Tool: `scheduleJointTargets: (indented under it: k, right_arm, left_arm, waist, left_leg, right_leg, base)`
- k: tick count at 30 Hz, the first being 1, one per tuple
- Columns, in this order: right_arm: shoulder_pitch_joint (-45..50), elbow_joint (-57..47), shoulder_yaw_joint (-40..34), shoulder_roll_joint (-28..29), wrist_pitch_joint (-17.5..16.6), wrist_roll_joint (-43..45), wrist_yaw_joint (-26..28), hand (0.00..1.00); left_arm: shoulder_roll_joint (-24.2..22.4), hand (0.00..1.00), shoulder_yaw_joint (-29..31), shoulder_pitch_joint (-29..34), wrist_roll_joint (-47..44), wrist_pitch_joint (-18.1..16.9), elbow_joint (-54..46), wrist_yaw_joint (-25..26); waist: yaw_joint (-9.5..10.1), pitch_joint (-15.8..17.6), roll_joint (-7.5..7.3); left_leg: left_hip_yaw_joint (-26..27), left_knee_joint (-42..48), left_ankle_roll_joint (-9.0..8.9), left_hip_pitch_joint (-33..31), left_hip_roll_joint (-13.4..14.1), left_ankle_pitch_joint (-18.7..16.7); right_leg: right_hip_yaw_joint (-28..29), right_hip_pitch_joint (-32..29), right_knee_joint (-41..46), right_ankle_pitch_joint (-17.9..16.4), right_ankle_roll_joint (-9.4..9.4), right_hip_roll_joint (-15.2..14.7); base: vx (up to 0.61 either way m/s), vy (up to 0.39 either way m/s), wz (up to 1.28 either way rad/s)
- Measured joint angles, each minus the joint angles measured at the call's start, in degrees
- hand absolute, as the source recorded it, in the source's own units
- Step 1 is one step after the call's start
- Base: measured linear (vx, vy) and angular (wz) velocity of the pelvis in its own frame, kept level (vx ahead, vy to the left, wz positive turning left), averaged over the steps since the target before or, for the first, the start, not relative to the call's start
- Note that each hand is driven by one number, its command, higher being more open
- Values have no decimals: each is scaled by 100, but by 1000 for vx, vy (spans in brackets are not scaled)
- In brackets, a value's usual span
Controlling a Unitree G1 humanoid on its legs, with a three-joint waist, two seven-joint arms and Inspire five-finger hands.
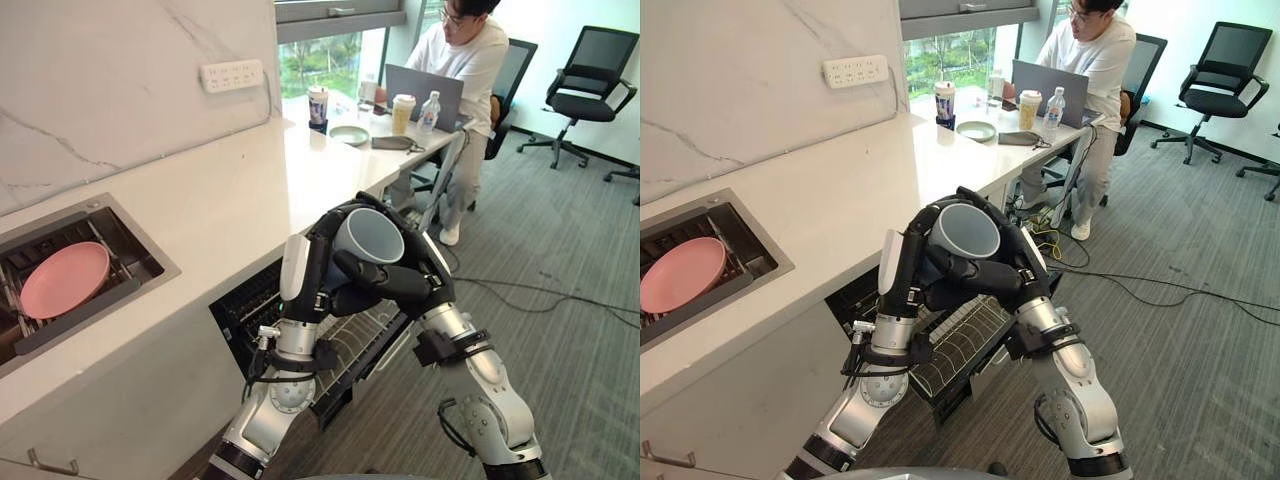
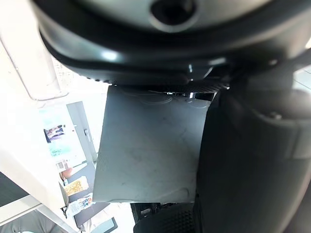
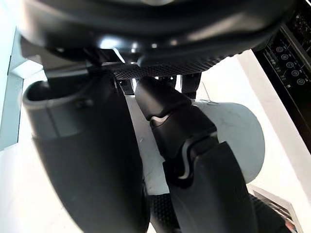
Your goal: Walk over to the sink, pick up the cup, carry it to the dishwasher, place the cup inside the dishwasher, then close the dishwasher door
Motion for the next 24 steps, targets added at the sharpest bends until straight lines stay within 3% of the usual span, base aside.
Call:
scheduleJointTargets:
  k: [5, 6, 24]
  right_arm:
    - [-1, 42, 13, 27, 96, 10, -22, 0]
    - [-1, 44, 18, 38, 99, 10, -44, 0]
    - [-24, 253, -16, 573, 11, 466, -803, 0]
  left_arm:
    - [6, 0, -33, 0, 60, -1, 143, 193]
    - [5, 100, -32, 1, 86, 0, 161, 273]
    - [-18, 100, 176, 120, -371, 283, 172, 428]
  waist:
    - [-7, -19, -28]
    - [-10, -24, -36]
    - [-16, -66, -105]
  left_leg:
    - [-10, -71, -20, 25, 3, 43]
    - [-16, -82, -23, 26, 7, 50]
    - [-19, -143, -55, 69, 42, 80]
  right_leg:
    - [-22, -3, -1, -26, -38, 15]
    - [-29, -6, -1, -26, -39, 21]
    - [-54, 8, -3, -51, -74, 65]
  base:
    - [-25, -36, 1]
    - [-18, -44, 2]
    - [-21, -28, 0]
